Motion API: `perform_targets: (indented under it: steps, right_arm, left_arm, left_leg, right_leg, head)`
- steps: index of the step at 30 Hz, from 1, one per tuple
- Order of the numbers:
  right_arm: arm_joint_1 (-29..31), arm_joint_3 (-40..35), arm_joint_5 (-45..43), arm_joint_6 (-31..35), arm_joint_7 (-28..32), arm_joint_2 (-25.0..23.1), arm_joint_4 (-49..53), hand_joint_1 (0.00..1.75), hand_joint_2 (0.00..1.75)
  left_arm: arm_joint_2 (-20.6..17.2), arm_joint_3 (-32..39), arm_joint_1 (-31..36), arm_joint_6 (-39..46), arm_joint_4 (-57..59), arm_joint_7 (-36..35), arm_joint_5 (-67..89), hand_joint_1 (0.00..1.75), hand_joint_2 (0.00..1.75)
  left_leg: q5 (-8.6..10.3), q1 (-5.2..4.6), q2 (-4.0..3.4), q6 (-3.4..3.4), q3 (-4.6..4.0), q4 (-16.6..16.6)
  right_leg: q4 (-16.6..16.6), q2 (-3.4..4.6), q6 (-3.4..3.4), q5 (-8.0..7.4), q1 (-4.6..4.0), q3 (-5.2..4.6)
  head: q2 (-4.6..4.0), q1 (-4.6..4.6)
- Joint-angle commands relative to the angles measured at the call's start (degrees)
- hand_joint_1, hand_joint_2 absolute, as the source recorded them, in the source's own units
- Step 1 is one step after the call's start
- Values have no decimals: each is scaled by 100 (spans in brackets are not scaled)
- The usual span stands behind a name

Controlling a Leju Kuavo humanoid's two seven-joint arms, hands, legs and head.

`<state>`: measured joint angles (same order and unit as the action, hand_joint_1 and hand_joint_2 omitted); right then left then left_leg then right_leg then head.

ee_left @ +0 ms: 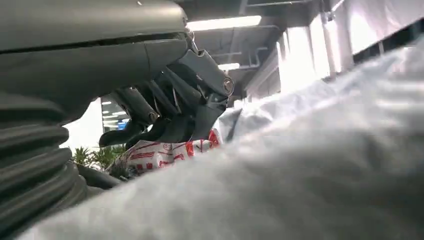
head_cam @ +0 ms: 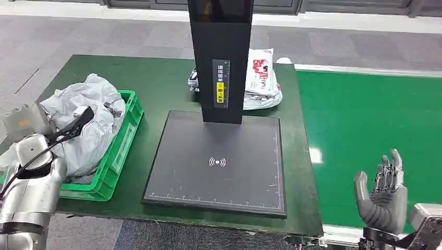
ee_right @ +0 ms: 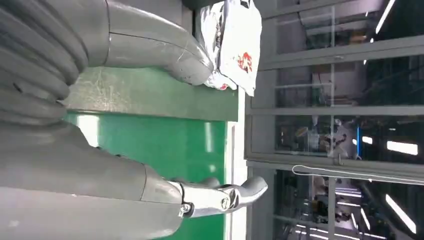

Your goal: Moved the parcel from conveyor to table for the left to box.

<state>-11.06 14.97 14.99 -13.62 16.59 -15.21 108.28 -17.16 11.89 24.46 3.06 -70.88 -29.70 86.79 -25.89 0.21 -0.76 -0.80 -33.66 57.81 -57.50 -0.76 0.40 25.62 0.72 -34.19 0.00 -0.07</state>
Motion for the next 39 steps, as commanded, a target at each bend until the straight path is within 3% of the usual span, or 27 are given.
perform_targets:
  steps: [1, 2, 7, 8, 22, 39]
  right_arm:
    - [166, 69, -63, 12, -32, 218, -366, 0, 175]
    - [171, 76, -64, 9, -33, 221, -367, 0, 175]
    - [191, 153, -88, 3, -37, 210, -339, 0, 175]
    - [198, 159, -88, -1, -37, 210, -338, 0, 175]
    - [155, 203, -113, -3, -45, 158, -308, 0, 175]
    - [46, 217, -123, 44, -57, 70, -218, 0, 175]
  left_arm:
    - [405, -147, 317, -94, 824, 70, 321, 56, 175]
    - [387, -187, 331, -109, 860, 48, 321, 0, 175]
    - [455, -160, 387, -59, 1034, 37, 321, 0, 175]
    - [449, -168, 392, -61, 1047, 38, 321, 0, 0]
    - [502, -228, 500, 95, 1260, -32, 321, 0, 0]
    - [602, -184, 115, 594, 474, -379, 321, 0, 0]
  left_leg:
    - [4, 4, 21, 2, 13, -9]
    - [11, 10, 33, 4, 25, -26]
    - [7, 7, 28, 3, 14, -13]
    - [6, 1, 22, 2, 12, -12]
    - [4, 4, 21, 2, 9, -7]
    - [2, 3, 16, 1, 9, -7]
  right_leg:
    - [14, -12, 0, 0, -3, 21]
    - [35, -15, -2, -7, -9, 38]
    - [21, -16, -1, -3, -6, 26]
    - [14, -13, 0, -1, -1, 19]
    - [11, -12, 0, 0, -3, 17]
    - [10, -8, -1, 1, -2, 15]
  head:
    - [0, 2]
    - [0, 2]
    - [0, 2]
    - [0, 2]
    - [0, 2]
    - [0, 2]
